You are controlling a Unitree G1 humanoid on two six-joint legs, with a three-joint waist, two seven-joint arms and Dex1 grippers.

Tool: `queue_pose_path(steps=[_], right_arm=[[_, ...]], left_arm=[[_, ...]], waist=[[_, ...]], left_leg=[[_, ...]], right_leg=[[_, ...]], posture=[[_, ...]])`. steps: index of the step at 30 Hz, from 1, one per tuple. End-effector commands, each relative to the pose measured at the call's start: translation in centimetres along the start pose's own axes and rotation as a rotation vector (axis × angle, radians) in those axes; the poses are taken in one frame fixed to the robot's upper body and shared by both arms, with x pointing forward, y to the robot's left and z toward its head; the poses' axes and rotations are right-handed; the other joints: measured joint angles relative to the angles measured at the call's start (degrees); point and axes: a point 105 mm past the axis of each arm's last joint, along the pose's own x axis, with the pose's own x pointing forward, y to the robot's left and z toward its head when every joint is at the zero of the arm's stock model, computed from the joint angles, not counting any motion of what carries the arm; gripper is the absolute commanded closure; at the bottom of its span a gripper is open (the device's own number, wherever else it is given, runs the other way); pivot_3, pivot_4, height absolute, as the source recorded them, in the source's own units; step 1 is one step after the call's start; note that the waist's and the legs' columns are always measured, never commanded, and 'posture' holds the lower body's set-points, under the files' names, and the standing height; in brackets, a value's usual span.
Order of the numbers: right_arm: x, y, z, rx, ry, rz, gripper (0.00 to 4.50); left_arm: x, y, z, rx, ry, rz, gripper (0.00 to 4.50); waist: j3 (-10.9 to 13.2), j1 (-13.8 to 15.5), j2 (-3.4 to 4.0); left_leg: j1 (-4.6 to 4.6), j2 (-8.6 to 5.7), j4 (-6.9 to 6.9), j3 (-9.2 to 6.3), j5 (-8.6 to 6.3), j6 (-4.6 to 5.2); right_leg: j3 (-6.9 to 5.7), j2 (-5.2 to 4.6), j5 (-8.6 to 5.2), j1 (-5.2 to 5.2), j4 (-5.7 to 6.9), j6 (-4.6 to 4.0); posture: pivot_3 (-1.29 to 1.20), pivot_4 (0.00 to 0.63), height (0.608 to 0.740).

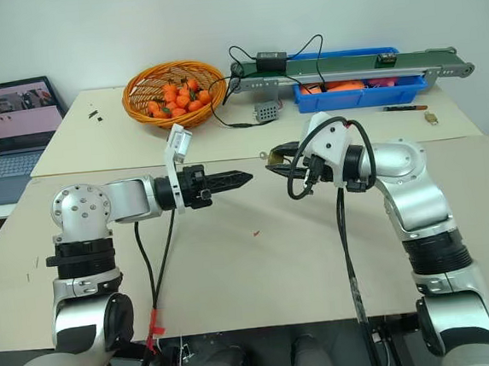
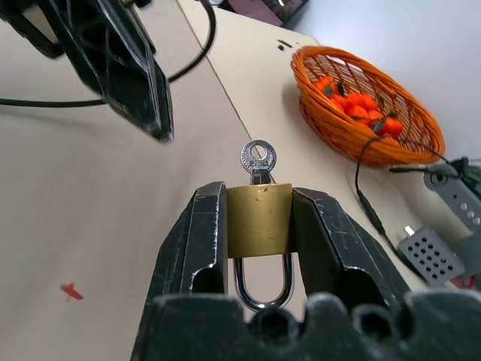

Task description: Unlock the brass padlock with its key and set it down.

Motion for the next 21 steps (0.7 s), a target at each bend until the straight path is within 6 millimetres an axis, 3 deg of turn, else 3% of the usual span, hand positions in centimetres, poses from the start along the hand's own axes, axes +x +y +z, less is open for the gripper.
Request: queue_pose_path(steps=[1,6,14,21], right_arm=[[0.0,-1.2,0.5,-0.050,-0.043,-0.049,3.60],[0.8,-0.5,-2.2,-0.010,-0.016,-0.029,3.60],[1.2,0.1,-1.0,-0.055,-0.051,-0.007,3.60],[0.7,0.1,-1.1,-0.064,-0.041,-0.011,3.60]], left_arm=[[0.4,-0.6,1.1,0.039,-0.034,-0.046,3.71],[1.6,0.2,1.2,0.043,-0.036,-0.055,3.71],[3.4,-0.3,-0.2,0.009,-0.017,-0.080,3.71],[3.2,-0.5,-0.4,0.005,-0.018,-0.071,3.71]], waist=[[0.0,0.0,0.00],[0.0,-0.2,0.00],[0.0,-0.6,0.00],[0.0,-0.6,0.00]], left_leg=[[-0.01,0.00,-0.01,0.00,0.00,0.00],[0.00,0.00,0.02,0.00,0.00,0.00],[-0.04,0.01,0.01,0.00,0.00,0.01],[-0.01,0.02,0.02,0.00,0.00,0.00]], right_leg=[[-0.01,0.00,0.00,-0.01,0.00,0.00],[-0.03,0.00,0.00,0.02,0.00,0.00],[-0.01,0.01,0.00,-0.02,-0.01,0.00],[0.01,0.03,0.00,0.00,0.01,0.00]], posture=[[0.00,0.150,0.740],[0.00,0.150,0.740],[0.00,0.150,0.740],[0.00,0.150,0.740]])
